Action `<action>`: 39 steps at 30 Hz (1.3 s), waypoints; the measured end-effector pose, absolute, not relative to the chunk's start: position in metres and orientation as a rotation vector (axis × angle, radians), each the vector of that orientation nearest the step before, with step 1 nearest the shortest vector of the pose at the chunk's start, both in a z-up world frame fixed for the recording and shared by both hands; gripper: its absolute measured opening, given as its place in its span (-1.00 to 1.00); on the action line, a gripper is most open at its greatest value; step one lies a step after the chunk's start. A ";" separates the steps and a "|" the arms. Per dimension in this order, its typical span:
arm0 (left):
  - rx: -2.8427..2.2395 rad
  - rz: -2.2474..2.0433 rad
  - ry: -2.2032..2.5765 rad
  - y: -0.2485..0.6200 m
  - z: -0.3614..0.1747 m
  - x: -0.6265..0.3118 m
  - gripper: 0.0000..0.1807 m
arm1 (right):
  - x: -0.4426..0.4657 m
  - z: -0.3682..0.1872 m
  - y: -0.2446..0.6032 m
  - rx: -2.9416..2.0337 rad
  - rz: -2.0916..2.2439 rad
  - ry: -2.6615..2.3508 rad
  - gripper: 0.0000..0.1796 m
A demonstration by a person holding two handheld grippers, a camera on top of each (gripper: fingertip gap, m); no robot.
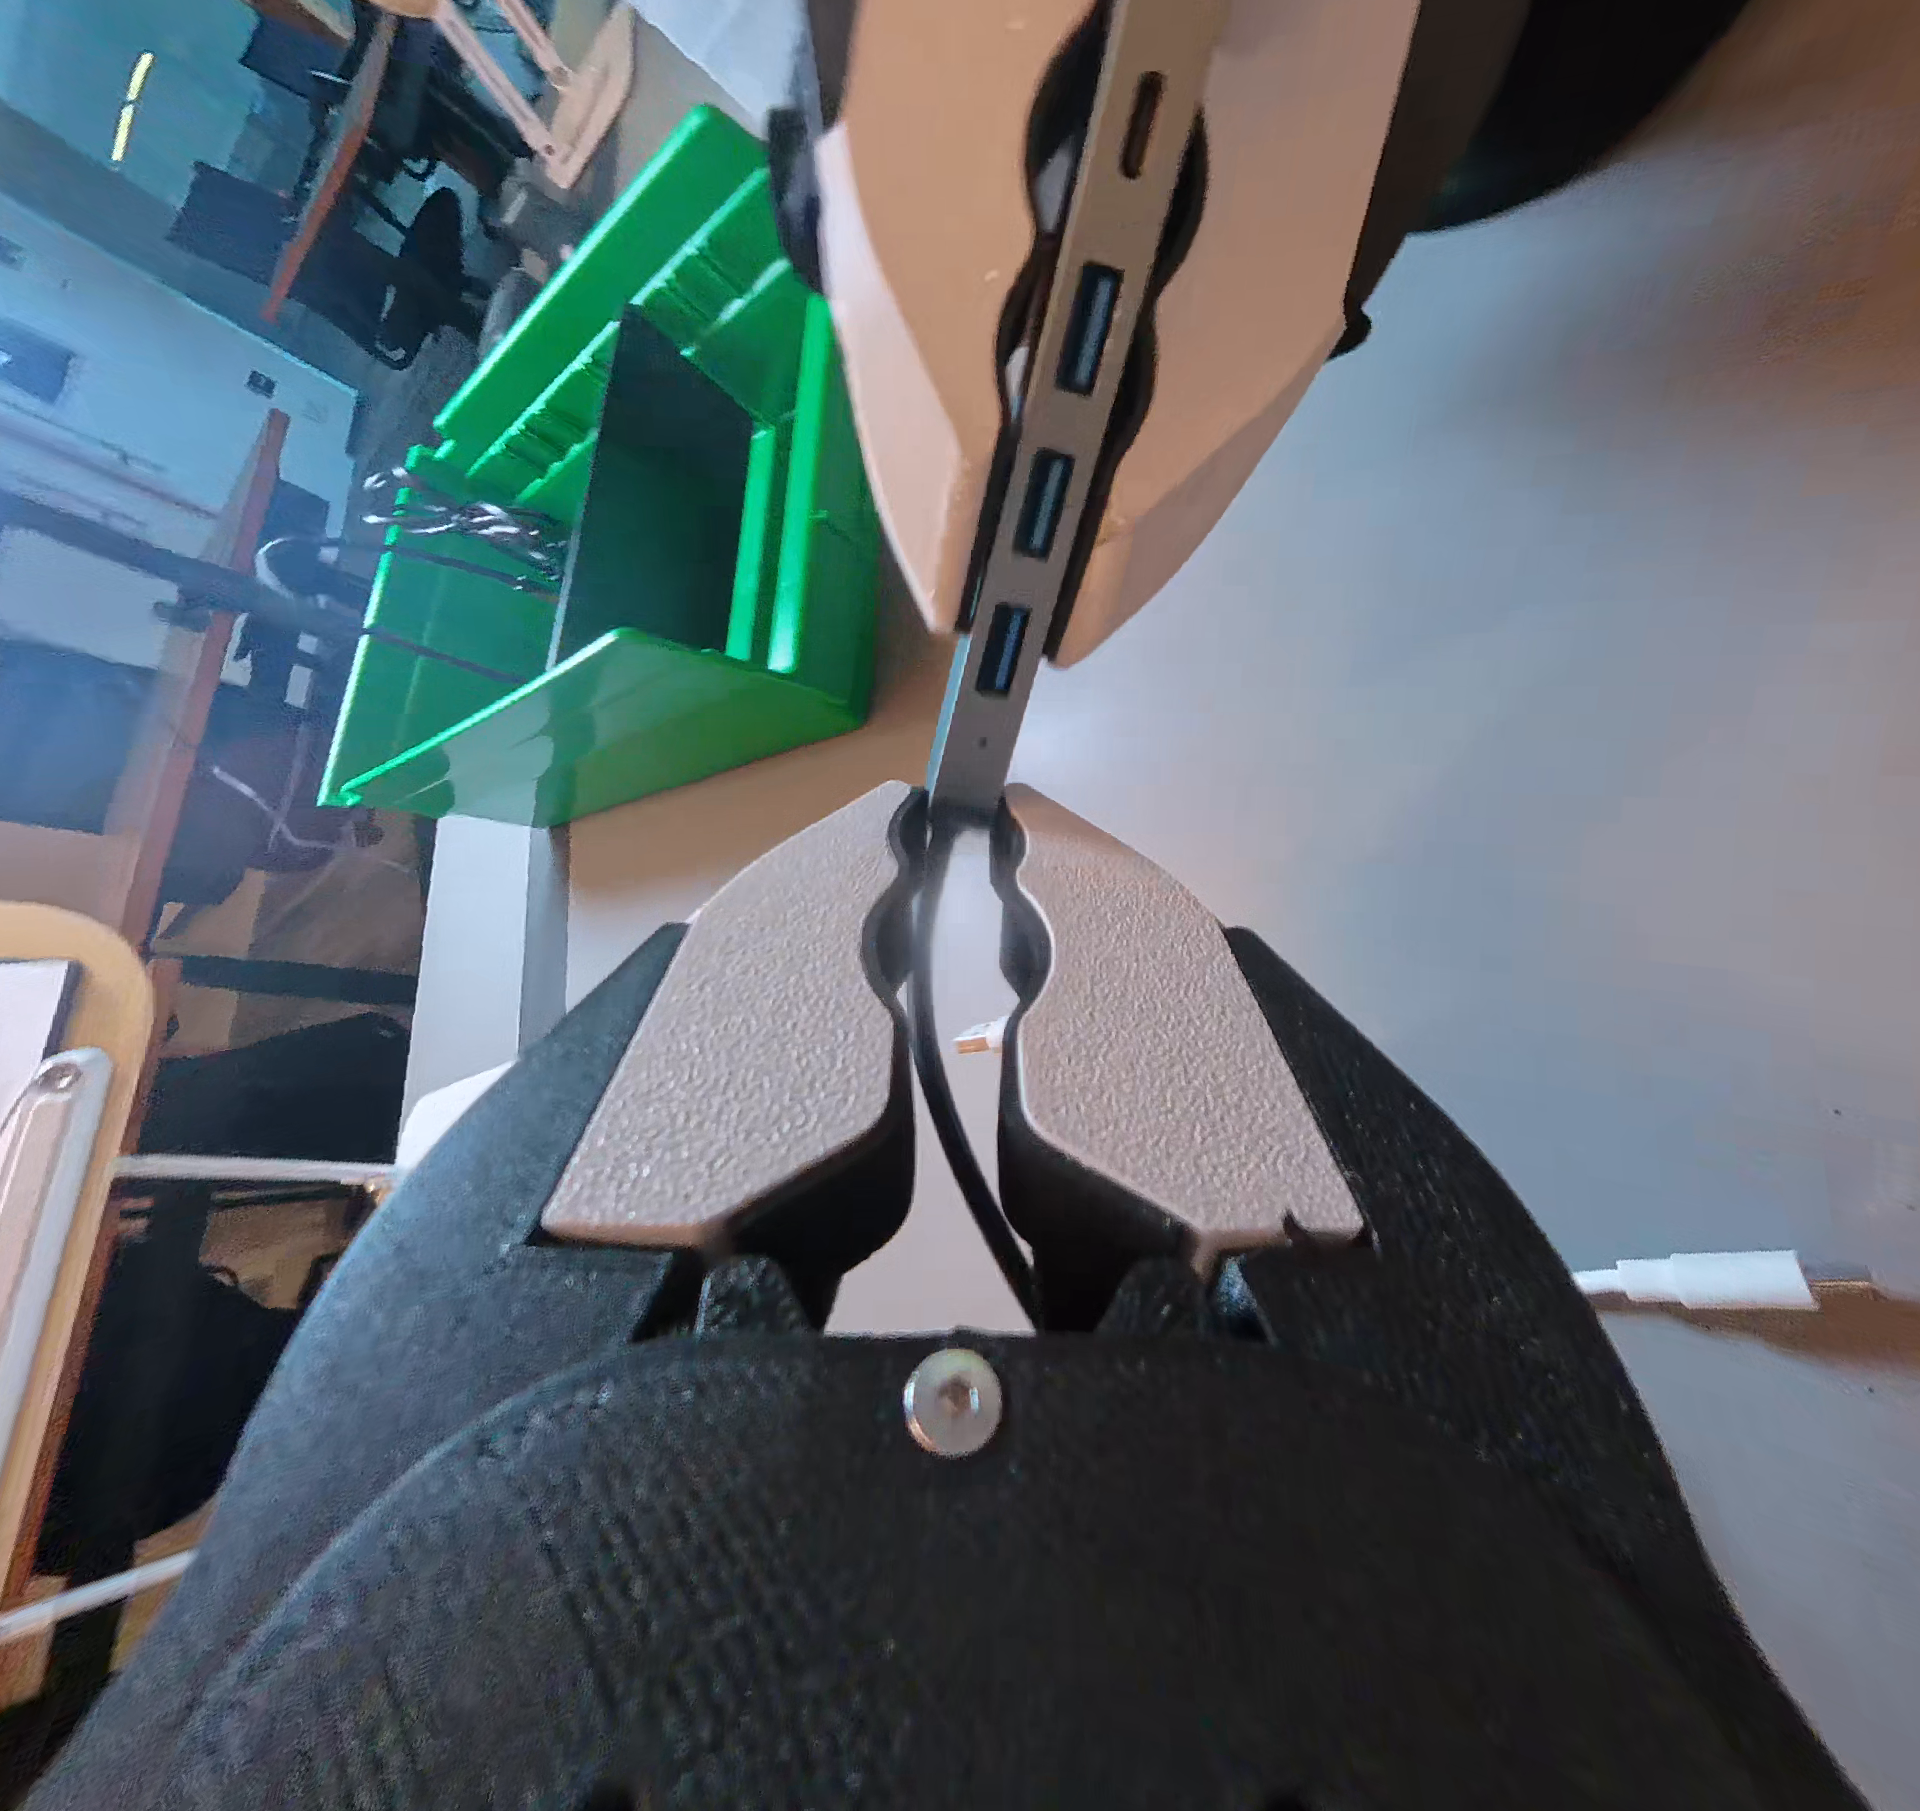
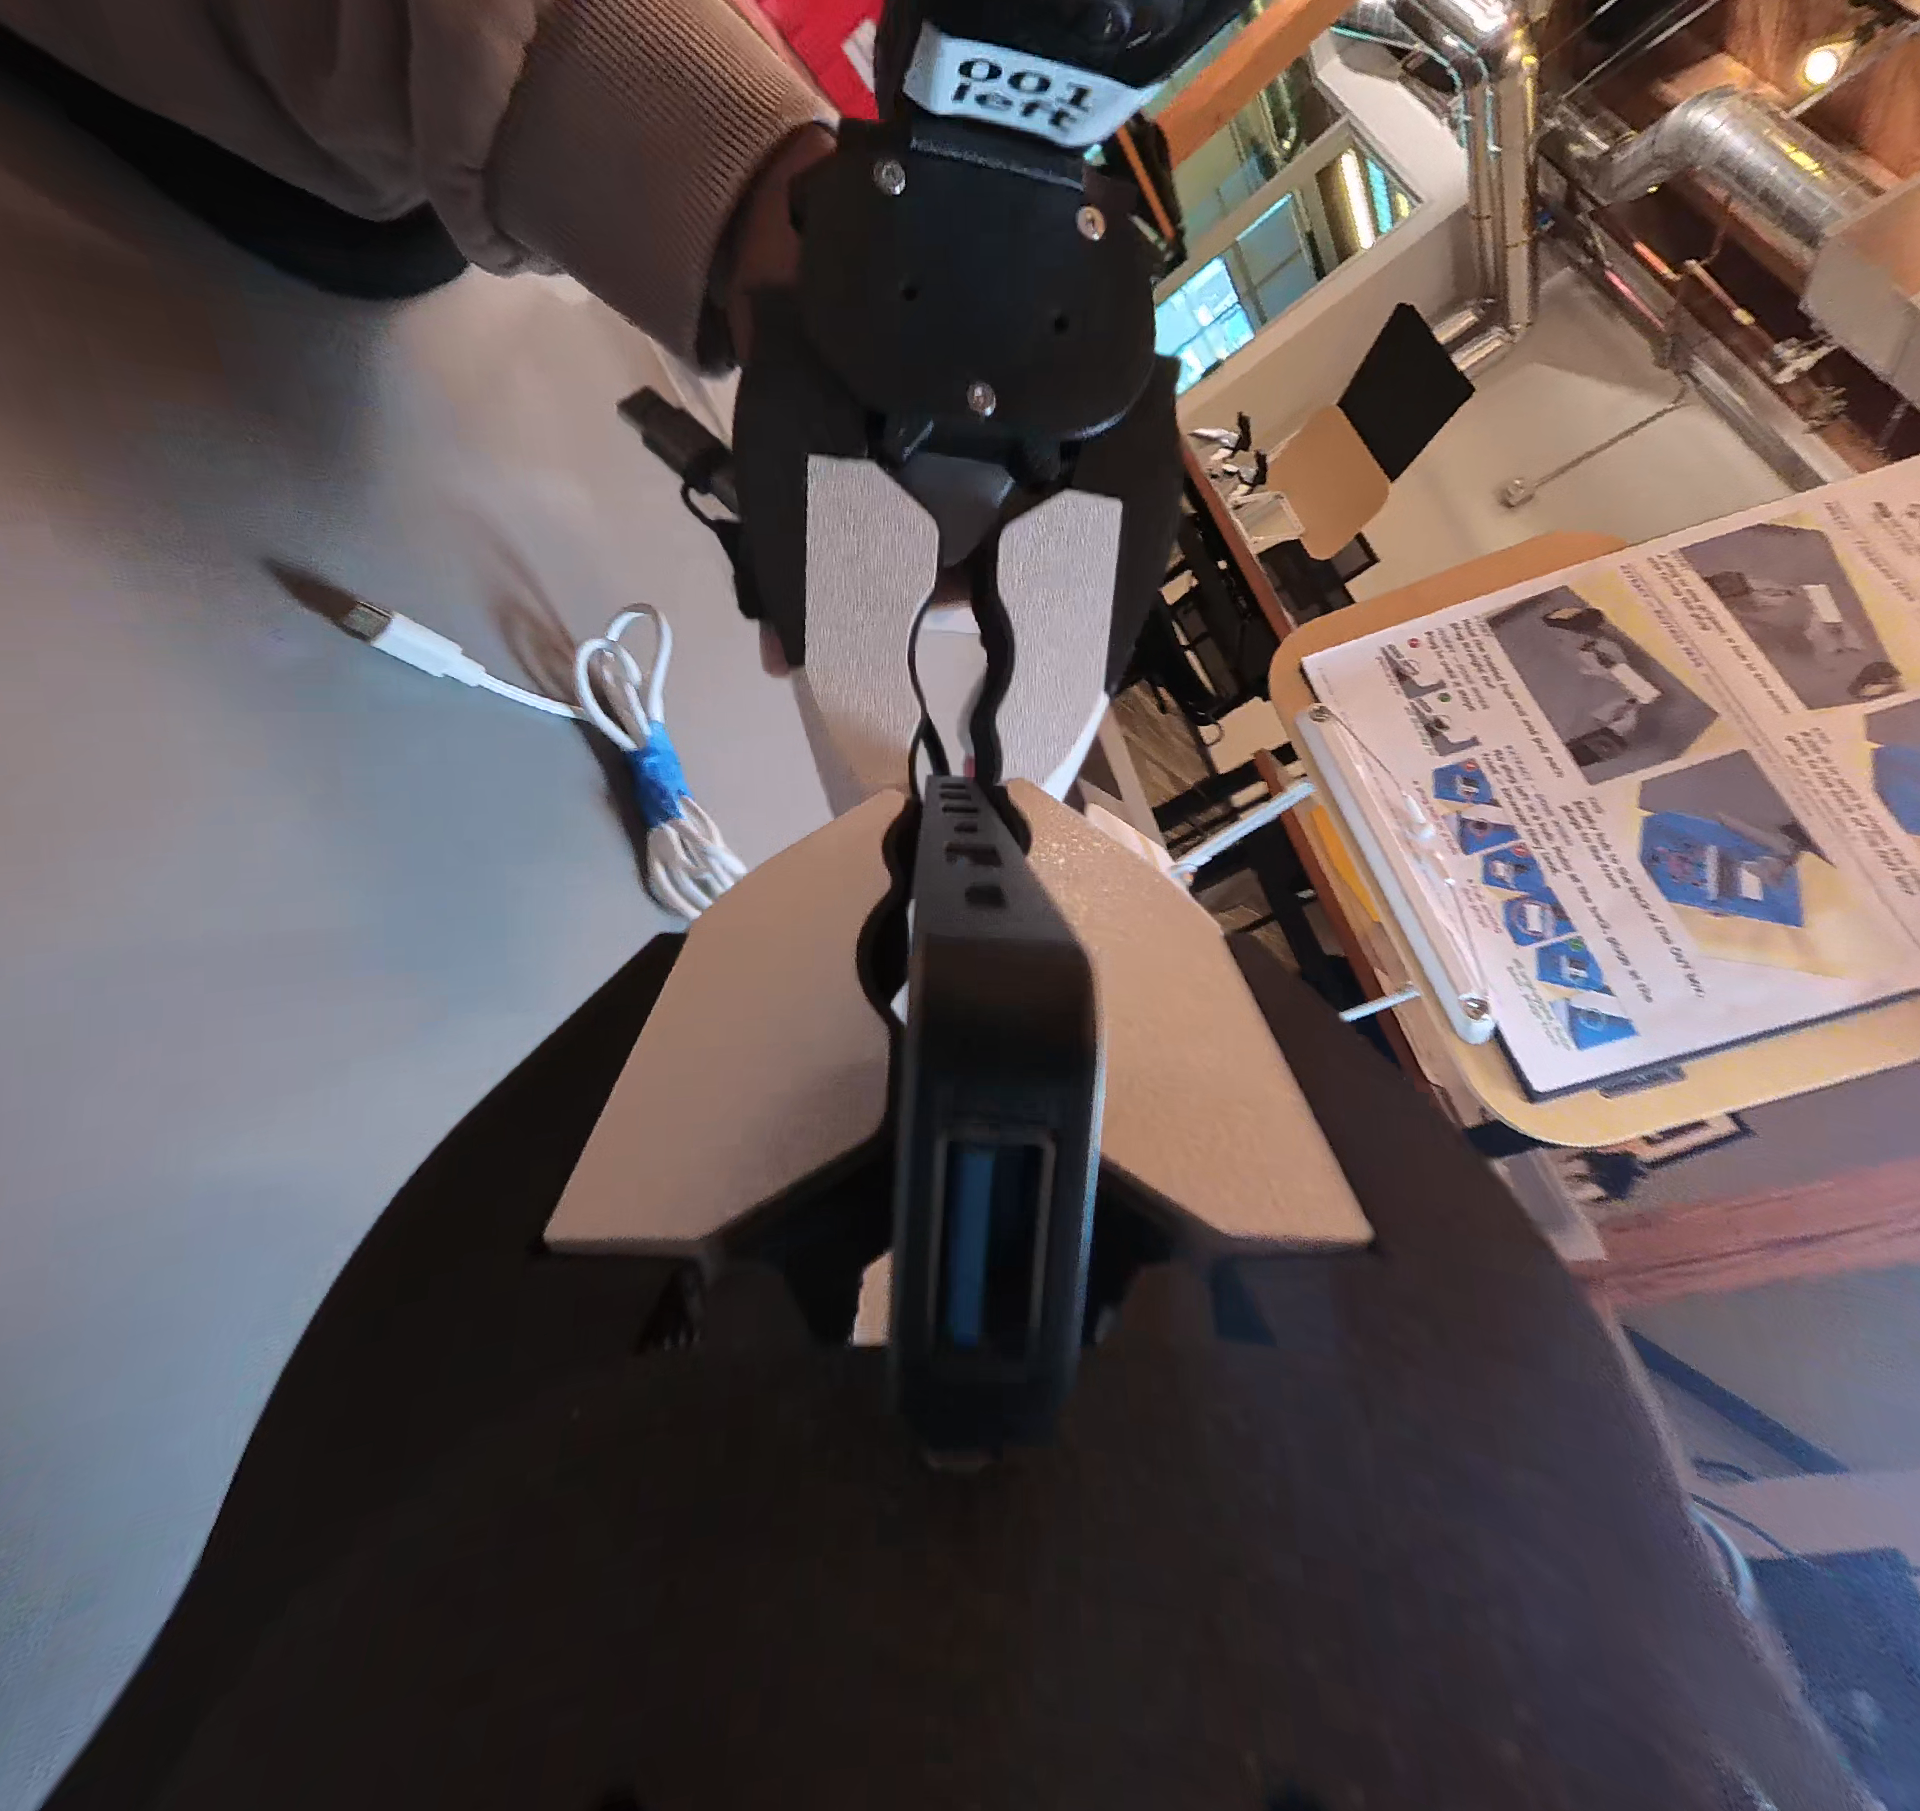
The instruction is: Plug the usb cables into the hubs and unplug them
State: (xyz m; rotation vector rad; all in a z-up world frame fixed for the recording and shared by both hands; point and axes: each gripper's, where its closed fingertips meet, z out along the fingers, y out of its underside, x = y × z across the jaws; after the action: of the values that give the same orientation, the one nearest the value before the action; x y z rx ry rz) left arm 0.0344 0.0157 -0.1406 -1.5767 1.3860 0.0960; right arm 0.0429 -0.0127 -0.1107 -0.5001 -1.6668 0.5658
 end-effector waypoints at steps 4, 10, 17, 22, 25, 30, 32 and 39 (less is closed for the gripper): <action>-1.595 0.024 1.140 0.024 -0.103 0.008 -0.89 | 0.049 -0.097 0.011 -0.527 0.464 -1.600 -0.86; -2.007 -0.300 0.799 0.017 -0.112 -0.037 -0.68 | 0.064 -0.072 0.062 -0.613 0.351 -1.439 -0.85; -2.395 -0.359 0.790 0.010 -0.195 -0.012 -0.60 | 0.081 -0.055 0.103 -0.732 0.315 -1.283 -0.86; -2.455 -0.040 0.852 0.011 -0.207 -0.004 -0.56 | 0.087 -0.048 0.112 -0.774 0.317 -1.236 -0.86; -2.440 0.189 0.857 0.015 -0.210 -0.006 -0.54 | 0.088 -0.051 0.118 -0.793 0.298 -1.231 -0.86; -2.437 0.405 0.778 0.023 -0.219 -0.012 -0.55 | 0.089 -0.055 0.130 -0.848 0.312 -1.217 -0.86; -2.438 0.457 0.742 0.025 -0.221 -0.013 -0.61 | 0.091 -0.055 0.135 -0.864 0.319 -1.205 -0.86; -2.446 0.585 0.573 0.020 -0.221 -0.023 -0.68 | 0.098 -0.050 0.143 -0.899 0.356 -1.165 -0.86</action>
State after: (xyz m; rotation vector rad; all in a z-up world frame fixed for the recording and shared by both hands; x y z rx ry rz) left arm -0.0229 0.0200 -0.2214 -2.4464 0.5735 0.5848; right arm 0.0978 0.1428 -0.0499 -0.8994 -1.1648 0.3556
